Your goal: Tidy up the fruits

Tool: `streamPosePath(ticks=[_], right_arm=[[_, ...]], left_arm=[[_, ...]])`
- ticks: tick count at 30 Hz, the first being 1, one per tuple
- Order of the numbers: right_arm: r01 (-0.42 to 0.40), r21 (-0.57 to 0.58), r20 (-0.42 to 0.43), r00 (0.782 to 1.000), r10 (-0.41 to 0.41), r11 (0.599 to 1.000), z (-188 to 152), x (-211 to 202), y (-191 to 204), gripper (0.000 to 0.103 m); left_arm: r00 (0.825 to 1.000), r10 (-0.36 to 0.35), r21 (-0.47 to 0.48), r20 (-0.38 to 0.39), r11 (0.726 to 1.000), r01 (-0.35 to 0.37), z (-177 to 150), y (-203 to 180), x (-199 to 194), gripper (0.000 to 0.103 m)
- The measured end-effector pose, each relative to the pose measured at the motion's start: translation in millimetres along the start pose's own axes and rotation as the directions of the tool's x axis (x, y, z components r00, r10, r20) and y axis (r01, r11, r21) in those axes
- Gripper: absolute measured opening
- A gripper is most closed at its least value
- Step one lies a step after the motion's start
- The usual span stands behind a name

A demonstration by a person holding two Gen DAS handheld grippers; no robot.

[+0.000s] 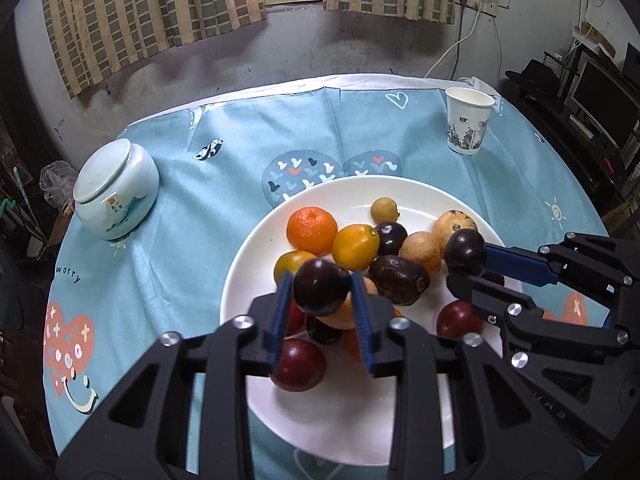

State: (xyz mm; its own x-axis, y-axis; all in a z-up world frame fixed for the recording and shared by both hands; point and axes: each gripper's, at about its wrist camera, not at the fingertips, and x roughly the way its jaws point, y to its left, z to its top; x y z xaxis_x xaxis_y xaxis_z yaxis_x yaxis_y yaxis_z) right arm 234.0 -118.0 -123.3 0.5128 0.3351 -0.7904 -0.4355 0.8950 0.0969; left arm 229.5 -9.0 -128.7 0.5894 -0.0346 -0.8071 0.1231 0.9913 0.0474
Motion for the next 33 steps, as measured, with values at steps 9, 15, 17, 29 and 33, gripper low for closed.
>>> streamPosePath(ticks=[9, 15, 17, 29, 33], right_arm=[[-0.016, 0.068, 0.077, 0.997, 0.011, 0.998, -1, -31, -7, 0.065], [-0.023, 0.066, 0.146, 0.989, 0.013, 0.998, -6, -77, 3, 0.066], [-0.034, 0.074, 0.175, 0.984, 0.021, 0.997, -10, -96, 7, 0.066], [-0.025, 0.038, 0.296, 0.955, 0.013, 0.999, -37, -184, 49, 0.073], [-0.022, 0.051, 0.321, 0.947, 0.004, 0.998, -45, -202, 58, 0.073]], left_arm=[[0.997, 0.042, -0.031, 0.064, 0.999, -0.04, -1, 7, -38, 0.07], [0.97, 0.09, -0.038, 0.226, 0.996, -0.083, 5, 9, -102, 0.09], [0.948, 0.117, -0.052, 0.295, 0.993, -0.106, 7, 9, -129, 0.097], [0.913, 0.052, -0.105, 0.404, 0.994, -0.01, -12, 4, -229, 0.1], [0.912, 0.086, -0.125, 0.402, 0.991, -0.038, -22, 2, -245, 0.1]])
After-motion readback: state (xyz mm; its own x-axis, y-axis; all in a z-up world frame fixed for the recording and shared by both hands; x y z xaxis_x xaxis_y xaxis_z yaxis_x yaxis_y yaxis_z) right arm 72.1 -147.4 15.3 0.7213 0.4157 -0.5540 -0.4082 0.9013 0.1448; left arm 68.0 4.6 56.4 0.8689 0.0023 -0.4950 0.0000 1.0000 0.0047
